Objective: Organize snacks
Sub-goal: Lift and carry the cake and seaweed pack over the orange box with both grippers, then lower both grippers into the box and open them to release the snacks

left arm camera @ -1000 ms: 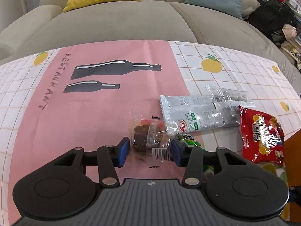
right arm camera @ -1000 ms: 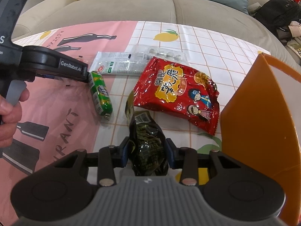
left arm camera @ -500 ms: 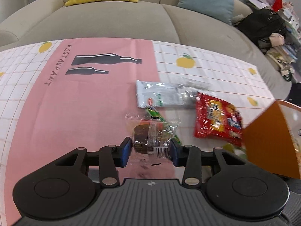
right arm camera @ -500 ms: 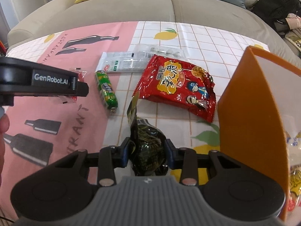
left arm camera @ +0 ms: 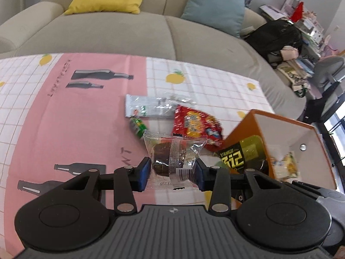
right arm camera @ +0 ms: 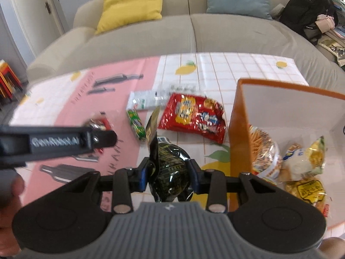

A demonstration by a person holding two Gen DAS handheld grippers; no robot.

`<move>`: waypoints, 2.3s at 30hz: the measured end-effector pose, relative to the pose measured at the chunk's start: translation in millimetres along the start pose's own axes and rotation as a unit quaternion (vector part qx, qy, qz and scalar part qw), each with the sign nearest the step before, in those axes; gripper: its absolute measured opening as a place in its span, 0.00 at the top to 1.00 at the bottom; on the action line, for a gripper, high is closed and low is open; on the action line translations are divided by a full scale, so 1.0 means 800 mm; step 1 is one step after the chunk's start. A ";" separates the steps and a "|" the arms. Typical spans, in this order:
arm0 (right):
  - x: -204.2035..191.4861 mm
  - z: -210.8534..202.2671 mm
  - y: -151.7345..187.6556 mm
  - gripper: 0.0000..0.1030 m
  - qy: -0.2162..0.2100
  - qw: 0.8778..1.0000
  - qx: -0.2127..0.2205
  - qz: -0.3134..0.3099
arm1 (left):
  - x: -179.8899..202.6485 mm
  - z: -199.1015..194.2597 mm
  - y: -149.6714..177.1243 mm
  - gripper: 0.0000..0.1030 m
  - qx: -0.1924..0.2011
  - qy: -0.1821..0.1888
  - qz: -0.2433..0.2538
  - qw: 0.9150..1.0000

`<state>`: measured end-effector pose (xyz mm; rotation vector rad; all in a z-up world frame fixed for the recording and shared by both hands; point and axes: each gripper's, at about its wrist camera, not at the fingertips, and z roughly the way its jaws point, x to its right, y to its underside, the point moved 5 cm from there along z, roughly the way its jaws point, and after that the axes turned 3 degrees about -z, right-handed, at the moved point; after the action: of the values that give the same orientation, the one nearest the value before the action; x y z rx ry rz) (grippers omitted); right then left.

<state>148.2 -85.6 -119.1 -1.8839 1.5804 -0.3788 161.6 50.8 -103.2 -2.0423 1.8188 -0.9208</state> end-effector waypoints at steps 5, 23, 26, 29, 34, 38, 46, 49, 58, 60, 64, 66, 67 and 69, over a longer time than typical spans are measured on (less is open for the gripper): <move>0.012 -0.052 -0.010 0.65 -0.010 0.999 0.035 0.011 | 0.033 -0.027 -0.002 0.54 0.018 0.017 0.023 0.999; 0.153 -0.148 -0.014 0.65 0.050 0.997 0.055 0.034 | 0.175 -0.037 -0.002 0.54 0.023 0.073 0.131 0.988; 0.179 -0.151 -0.020 0.65 0.068 0.996 0.049 0.033 | 0.201 -0.027 -0.001 0.54 0.018 0.079 0.161 0.984; 0.208 -0.148 -0.024 0.65 0.080 0.995 0.035 0.037 | 0.224 -0.009 -0.001 0.54 0.007 0.086 0.186 0.979; 0.252 -0.128 -0.028 0.65 0.096 0.994 0.004 0.053 | 0.254 0.023 0.003 0.54 -0.017 0.090 0.223 0.970; 0.278 -0.107 -0.024 0.65 0.107 0.992 -0.027 0.056 | 0.271 0.051 0.009 0.54 -0.040 0.089 0.254 0.962; 0.315 -0.060 -0.007 0.65 0.125 0.987 -0.092 0.039 | 0.293 0.106 0.021 0.54 -0.089 0.092 0.292 0.948; 0.324 -0.044 0.000 0.65 0.125 0.985 -0.112 0.030 | 0.298 0.122 0.024 0.54 -0.100 0.088 0.306 0.943; 0.335 -0.004 0.011 0.65 0.132 0.978 -0.159 -0.007 | 0.308 0.163 0.037 0.53 -0.138 0.054 0.344 0.927; 0.336 0.004 0.013 0.65 0.133 0.976 -0.170 -0.017 | 0.308 0.172 0.039 0.53 -0.150 0.048 0.343 0.926; 0.338 0.018 0.018 0.64 0.135 0.972 -0.190 -0.027 | 0.310 0.178 0.035 0.52 -0.155 0.048 0.338 0.927; 0.337 0.023 0.019 0.64 0.136 0.970 -0.198 -0.031 | 0.312 0.180 0.034 0.51 -0.155 0.046 0.339 0.927; 0.336 0.025 0.020 0.64 0.135 0.969 -0.203 -0.033 | 0.312 0.181 0.033 0.49 -0.155 0.047 0.338 0.927; 0.335 0.028 0.021 0.64 0.133 0.968 -0.209 -0.033 | 0.312 0.182 0.031 0.47 -0.154 0.046 0.336 0.928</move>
<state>211.6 -336.5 -194.6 -2.2843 1.8941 -0.3602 234.0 -224.6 -158.3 -1.3290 2.5911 -0.5571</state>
